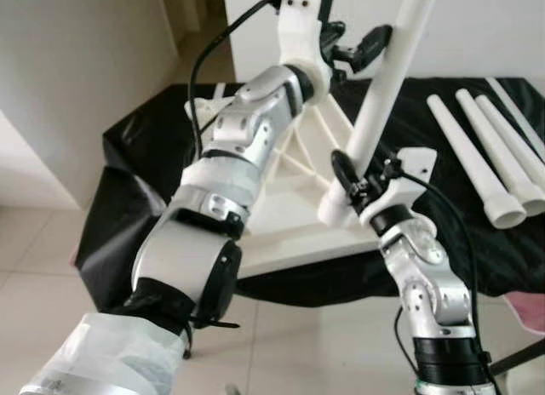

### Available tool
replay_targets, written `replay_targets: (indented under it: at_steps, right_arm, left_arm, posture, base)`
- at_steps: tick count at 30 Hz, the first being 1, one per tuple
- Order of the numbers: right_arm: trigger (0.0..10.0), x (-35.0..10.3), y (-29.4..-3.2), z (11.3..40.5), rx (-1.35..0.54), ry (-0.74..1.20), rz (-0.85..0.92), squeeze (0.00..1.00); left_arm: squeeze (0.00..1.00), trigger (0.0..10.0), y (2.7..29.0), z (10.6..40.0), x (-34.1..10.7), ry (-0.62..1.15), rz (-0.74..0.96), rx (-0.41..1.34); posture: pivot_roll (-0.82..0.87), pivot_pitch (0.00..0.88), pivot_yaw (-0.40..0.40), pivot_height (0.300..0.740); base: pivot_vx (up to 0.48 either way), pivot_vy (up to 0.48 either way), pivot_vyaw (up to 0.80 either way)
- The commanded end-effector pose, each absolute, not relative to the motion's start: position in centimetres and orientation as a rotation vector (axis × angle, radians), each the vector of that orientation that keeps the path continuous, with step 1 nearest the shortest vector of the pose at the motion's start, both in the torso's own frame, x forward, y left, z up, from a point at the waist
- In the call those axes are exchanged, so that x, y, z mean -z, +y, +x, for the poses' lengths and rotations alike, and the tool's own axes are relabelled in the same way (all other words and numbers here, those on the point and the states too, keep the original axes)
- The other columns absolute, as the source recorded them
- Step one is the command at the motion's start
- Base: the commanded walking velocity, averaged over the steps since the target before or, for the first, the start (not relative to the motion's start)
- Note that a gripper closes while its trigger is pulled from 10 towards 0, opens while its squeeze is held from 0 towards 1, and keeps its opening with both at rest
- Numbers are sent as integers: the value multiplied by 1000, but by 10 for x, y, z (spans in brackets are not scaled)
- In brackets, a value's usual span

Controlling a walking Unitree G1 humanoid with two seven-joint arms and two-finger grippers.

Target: Building children table

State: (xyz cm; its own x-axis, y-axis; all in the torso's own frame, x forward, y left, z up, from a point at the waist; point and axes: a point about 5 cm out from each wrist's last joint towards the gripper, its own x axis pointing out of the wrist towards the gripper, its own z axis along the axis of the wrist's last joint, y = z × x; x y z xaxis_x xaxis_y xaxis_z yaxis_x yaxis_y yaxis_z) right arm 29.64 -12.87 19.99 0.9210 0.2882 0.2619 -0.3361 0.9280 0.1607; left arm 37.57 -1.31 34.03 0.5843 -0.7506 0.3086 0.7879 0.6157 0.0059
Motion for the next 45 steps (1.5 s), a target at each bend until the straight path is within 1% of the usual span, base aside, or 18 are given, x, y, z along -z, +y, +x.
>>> replay_targets:
  at_steps: [1, 9, 26, 35, 40, 45]
  right_arm:
    - [10000, -201, -102, 293, -473, -220, 155, 0]
    - [10000, -187, -99, 295, -477, -141, 115, 0]
    - [10000, -188, -100, 300, -463, -129, 115, 0]
    - [10000, -190, -100, 304, -441, -125, 133, 0]
    - [10000, -191, -103, 310, -394, -102, 178, 0]
    - [10000, -194, -106, 313, -368, -108, 180, 0]
  left_arm:
    - [0, 10000, -28, 368, -331, -263, -74, 1020]
    - [0, 10000, -33, 362, -327, -268, -54, 1082]
    - [0, 10000, -39, 352, -335, -306, -71, 1134]
    - [0, 10000, -42, 346, -339, -325, -75, 1157]
    - [0, 10000, -44, 341, -343, -334, -90, 1169]
    - [0, 10000, -47, 337, -342, -342, -84, 1180]
  posture:
    - [-117, 0, 50, 740]
    - [-114, 0, 50, 740]
    - [-111, 0, 44, 740]
    - [-108, 0, 41, 740]
    - [-106, 0, 38, 740]
    - [-106, 0, 34, 740]
  base:
    - [0, 0, 0]
    - [0, 0, 0]
    - [0, 0, 0]
    - [0, 0, 0]
    - [0, 0, 0]
    - [0, 0, 0]
